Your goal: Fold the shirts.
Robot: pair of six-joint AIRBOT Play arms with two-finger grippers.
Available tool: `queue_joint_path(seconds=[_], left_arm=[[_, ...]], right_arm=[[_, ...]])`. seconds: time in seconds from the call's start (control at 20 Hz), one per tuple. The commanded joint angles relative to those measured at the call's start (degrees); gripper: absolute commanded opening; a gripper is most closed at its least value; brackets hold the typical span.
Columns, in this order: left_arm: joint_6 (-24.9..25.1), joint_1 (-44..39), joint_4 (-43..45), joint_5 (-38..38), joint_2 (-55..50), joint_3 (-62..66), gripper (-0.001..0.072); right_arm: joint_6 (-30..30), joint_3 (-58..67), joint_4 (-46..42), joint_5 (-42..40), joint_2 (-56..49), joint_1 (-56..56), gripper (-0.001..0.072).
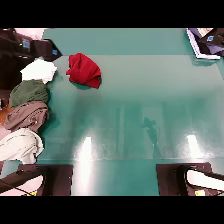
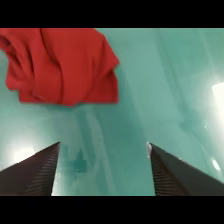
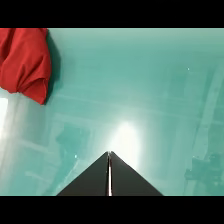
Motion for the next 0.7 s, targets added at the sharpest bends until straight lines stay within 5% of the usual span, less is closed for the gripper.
queue_joint_path(seconds=[0.0,0.3,0.65], left_arm=[[-1.1,0.1,4.5,9.6,-7.6,-1.5,0.0636],[-3.5,0.1,7.9,18.4,-25.3,-1.5,0.0637],[-3.5,0.1,6.8,23.4,-31.6,-1.5,0.0634]], right_arm=[[0.0,0.0,0.2,0.1,0.0,0.0,0.0018],[0.0,0.0,0.2,1.5,0.0,0.0,0.0018],[0.0,0.0,0.2,2.2,0.0,0.0,0.0018]])
